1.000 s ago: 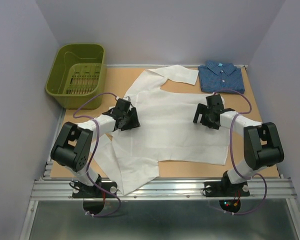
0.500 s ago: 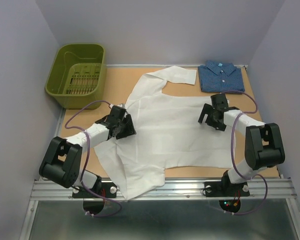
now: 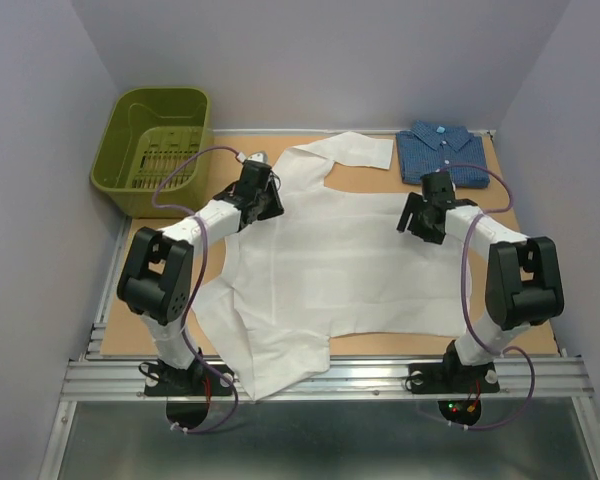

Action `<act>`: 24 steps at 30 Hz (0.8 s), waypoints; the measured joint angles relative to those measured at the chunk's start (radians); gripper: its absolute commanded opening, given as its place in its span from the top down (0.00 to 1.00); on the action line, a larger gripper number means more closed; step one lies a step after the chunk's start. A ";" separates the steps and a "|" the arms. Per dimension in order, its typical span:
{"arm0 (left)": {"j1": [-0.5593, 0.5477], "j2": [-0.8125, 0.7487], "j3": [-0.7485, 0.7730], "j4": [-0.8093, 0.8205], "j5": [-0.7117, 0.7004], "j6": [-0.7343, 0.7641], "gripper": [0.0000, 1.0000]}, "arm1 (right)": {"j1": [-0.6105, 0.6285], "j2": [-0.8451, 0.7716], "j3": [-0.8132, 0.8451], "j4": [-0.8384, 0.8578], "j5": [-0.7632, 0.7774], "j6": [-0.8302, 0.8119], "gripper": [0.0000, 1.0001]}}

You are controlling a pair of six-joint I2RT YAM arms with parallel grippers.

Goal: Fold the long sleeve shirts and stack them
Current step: Flatten the shirt out

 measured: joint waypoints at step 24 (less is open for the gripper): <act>0.089 0.370 0.241 0.065 -0.048 0.042 0.73 | -0.006 0.097 -0.004 0.040 0.024 0.009 0.34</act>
